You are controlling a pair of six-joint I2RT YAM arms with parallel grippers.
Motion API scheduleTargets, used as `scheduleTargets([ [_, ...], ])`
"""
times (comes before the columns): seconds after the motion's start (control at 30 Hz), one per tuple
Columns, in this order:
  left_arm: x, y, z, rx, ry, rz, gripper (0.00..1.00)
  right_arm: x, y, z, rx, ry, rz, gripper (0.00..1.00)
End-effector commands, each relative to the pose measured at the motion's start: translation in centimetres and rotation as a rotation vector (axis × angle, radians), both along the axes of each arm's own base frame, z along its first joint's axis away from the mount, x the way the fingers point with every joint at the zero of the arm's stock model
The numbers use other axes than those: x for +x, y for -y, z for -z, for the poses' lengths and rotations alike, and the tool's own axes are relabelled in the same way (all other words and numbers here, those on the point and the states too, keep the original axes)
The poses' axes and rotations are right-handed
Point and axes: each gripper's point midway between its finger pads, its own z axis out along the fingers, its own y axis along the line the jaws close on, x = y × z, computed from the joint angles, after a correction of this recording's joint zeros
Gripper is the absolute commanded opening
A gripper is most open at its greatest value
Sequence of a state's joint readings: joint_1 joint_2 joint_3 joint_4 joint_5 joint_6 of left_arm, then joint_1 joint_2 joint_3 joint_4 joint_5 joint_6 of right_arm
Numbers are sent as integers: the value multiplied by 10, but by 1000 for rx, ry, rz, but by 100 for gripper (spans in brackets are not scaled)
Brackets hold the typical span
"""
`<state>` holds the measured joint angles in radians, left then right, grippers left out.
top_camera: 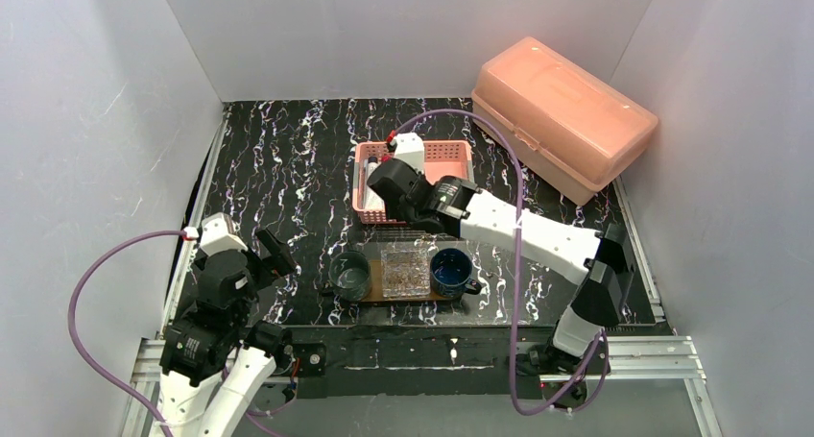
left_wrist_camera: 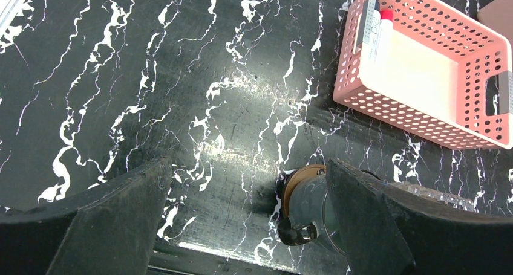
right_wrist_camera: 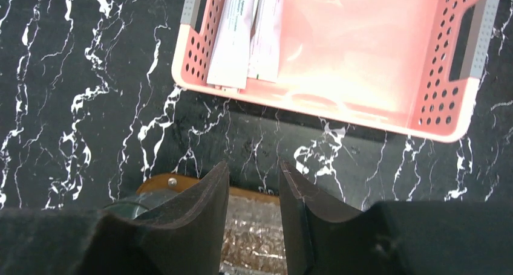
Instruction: Prepare toiletry sets of a toothbrush and toothpaste on the tray
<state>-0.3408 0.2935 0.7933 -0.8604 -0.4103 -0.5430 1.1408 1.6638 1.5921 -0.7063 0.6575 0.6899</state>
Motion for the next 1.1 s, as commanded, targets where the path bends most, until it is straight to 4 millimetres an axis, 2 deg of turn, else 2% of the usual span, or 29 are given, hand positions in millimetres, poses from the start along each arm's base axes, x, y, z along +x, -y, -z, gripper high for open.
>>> scheduleTargets([
  [0.0,4,0,3,12,-20,-6,99,25,-19,-3,34,6,-77,45],
  [0.33,7,3,6,19,-47,8,99,65,-39,29,42,-53,-119,50],
  [0.77,8,7,7,17,-57,28,99,120,-54,70,71,-107,-82,59],
  [1.07,10,7,8,25,-63,25,99,156,-67,93,121,-123,-62,59],
])
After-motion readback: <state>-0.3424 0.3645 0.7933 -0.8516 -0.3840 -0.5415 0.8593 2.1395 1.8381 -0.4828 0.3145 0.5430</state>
